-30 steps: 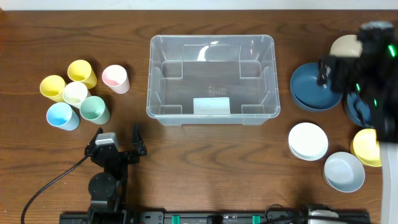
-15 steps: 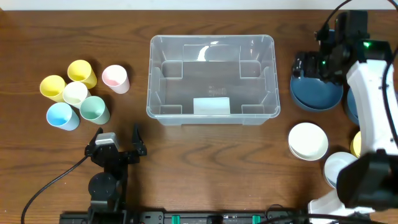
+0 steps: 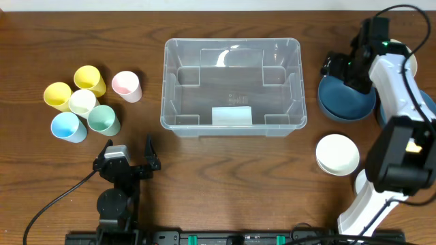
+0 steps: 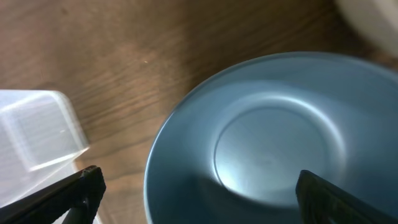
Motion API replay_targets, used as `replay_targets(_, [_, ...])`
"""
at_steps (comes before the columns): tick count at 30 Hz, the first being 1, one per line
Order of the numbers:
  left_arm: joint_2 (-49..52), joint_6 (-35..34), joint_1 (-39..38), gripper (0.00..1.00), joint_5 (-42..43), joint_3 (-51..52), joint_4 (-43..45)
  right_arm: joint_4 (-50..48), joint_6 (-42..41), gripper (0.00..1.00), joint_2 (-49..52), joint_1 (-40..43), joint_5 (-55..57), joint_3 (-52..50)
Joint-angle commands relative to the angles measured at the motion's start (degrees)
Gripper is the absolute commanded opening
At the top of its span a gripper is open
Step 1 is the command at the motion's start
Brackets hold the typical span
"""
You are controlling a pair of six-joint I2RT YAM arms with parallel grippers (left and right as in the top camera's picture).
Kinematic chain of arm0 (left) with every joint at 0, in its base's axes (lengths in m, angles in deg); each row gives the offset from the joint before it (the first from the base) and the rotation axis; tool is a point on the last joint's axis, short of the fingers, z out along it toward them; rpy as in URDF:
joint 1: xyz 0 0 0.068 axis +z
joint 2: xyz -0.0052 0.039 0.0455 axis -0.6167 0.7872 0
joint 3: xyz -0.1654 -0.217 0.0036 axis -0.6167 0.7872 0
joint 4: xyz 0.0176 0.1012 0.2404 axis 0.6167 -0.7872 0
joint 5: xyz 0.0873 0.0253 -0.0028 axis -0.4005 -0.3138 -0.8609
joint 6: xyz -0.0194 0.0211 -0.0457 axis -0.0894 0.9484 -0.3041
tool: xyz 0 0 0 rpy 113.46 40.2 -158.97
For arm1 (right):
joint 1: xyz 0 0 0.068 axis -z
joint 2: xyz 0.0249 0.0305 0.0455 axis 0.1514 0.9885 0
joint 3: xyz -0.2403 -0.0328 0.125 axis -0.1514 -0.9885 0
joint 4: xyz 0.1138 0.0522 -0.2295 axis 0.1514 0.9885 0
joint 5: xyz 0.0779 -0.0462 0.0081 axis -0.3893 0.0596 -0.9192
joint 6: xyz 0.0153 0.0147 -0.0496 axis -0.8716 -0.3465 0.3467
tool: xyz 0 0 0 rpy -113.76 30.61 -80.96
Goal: Pack container
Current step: 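Grasp the rim of the blue bowl with the right gripper and lift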
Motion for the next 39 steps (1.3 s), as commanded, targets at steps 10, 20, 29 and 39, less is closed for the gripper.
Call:
replay_targets(10, [0.0, 0.2, 0.2, 0.98, -0.1, 1.7, -1.3, -3.4, -4.6, 0.64, 3.9, -1.2, -0.1, 1.1])
replay_targets(20, [0.0, 0.2, 0.2, 0.98, -0.1, 1.7, -1.3, -1.6, -5.9, 0.36, 3.9, -1.2, 0.0, 1.0])
replay_targets(29, [0.0, 0.2, 0.2, 0.98, -0.1, 1.7, -1.3, 1.0, -6.5, 0.15, 3.9, -1.2, -0.1, 0.1])
replay_targets(39, [0.0, 0.2, 0.2, 0.98, -0.1, 1.7, -1.3, 1.9, -5.7, 0.01, 3.9, -2.3, -0.5, 0.1])
